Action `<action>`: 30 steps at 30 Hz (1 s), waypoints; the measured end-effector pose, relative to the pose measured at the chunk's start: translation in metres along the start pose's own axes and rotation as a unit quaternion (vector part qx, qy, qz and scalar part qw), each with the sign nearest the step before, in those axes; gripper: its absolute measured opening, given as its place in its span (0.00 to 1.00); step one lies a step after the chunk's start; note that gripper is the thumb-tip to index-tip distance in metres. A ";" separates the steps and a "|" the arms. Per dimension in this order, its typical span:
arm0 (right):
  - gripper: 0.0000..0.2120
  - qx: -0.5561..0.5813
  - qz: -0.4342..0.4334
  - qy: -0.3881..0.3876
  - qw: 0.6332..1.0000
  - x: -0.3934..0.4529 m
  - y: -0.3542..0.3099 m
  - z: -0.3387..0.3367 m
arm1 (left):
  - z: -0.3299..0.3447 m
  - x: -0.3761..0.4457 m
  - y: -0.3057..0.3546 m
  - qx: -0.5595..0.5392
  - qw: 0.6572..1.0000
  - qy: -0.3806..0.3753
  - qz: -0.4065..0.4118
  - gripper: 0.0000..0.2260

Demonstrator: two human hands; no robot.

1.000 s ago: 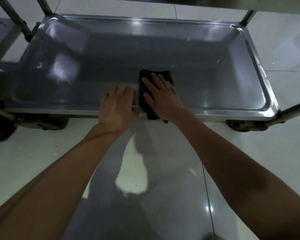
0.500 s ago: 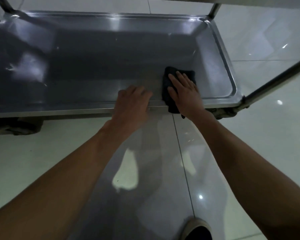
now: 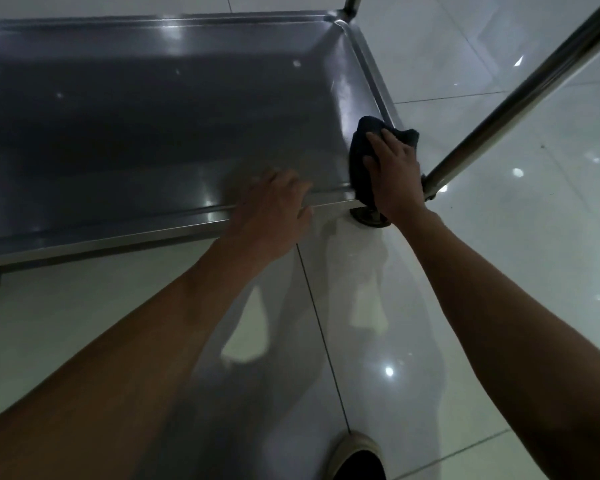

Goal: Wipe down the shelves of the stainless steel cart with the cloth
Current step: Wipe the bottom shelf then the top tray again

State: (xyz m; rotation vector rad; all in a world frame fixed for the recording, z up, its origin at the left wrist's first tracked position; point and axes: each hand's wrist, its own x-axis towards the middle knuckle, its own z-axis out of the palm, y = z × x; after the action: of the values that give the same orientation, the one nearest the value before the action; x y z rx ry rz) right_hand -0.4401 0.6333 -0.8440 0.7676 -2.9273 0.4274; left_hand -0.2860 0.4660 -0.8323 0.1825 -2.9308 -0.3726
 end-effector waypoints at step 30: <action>0.16 0.278 0.082 -0.104 0.951 -0.202 -0.344 -0.263 | -0.371 -0.247 -0.061 -0.088 0.952 -0.228 -0.186 0.18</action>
State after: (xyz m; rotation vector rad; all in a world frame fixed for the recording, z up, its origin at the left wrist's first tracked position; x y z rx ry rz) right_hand -0.0919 0.5167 -0.5387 0.6465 -3.0996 1.3011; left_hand 0.0330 0.3557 -0.5346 0.7169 -3.2787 -0.8276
